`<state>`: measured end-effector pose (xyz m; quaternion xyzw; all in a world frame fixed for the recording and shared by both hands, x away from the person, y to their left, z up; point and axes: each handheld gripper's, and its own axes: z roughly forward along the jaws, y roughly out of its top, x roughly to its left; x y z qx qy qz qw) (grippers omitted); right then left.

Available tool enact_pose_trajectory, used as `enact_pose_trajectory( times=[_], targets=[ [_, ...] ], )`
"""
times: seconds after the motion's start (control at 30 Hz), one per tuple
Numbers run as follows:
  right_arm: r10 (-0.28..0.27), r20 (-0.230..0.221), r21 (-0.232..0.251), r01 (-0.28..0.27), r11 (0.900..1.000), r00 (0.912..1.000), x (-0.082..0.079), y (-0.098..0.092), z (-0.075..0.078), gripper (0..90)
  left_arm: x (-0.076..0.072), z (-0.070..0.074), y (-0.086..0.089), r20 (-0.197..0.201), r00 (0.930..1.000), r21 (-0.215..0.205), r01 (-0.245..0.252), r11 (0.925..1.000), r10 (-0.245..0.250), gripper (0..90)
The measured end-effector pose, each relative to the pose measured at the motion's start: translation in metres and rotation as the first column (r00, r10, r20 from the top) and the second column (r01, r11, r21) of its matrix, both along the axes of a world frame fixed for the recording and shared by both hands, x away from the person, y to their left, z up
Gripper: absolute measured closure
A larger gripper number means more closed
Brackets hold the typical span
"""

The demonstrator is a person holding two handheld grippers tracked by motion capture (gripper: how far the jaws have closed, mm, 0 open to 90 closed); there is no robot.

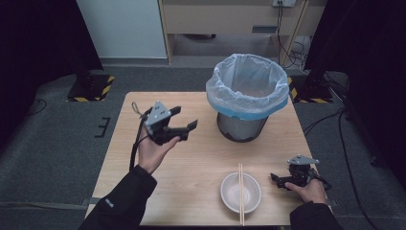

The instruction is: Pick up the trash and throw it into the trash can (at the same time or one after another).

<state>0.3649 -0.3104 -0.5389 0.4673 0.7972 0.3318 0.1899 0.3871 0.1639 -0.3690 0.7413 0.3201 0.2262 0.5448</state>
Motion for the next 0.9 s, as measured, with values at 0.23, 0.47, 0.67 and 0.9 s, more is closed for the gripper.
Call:
enact_pose_trajectory(
  times=[0.23, 0.47, 0.67, 0.9],
  targets=[
    [-0.002, -0.002, -0.001, 0.002, 1.0, 1.0, 0.0, 0.0, 0.0, 1.2, -0.034, -0.074, 0.031, -0.174, 0.984, 0.162, -0.008, 0.9867, 0.037, 17.8],
    [-0.009, 0.001, 0.005, 0.009, 1.0, 1.0, -0.001, 0.0, 0.0, 3.4, -0.048, -0.12, 0.052, -0.338, 0.9345, 0.231, -0.032, 0.9724, 0.111, 15.7],
    [-0.01, -0.003, 0.005, 0.01, 1.0, 0.9999, -0.001, -0.005, 0.004, 15.9, -0.044, -0.127, 0.066, -0.322, 0.9309, 0.285, -0.078, 0.9553, 0.173, 13.9],
    [-0.019, -0.014, -0.026, 0.018, 1.0, 0.9997, -0.001, -0.008, 0.015, 25.2, -0.038, -0.135, 0.078, -0.342, 0.9118, 0.326, -0.111, 0.9387, 0.227, 13.2]
  ],
)
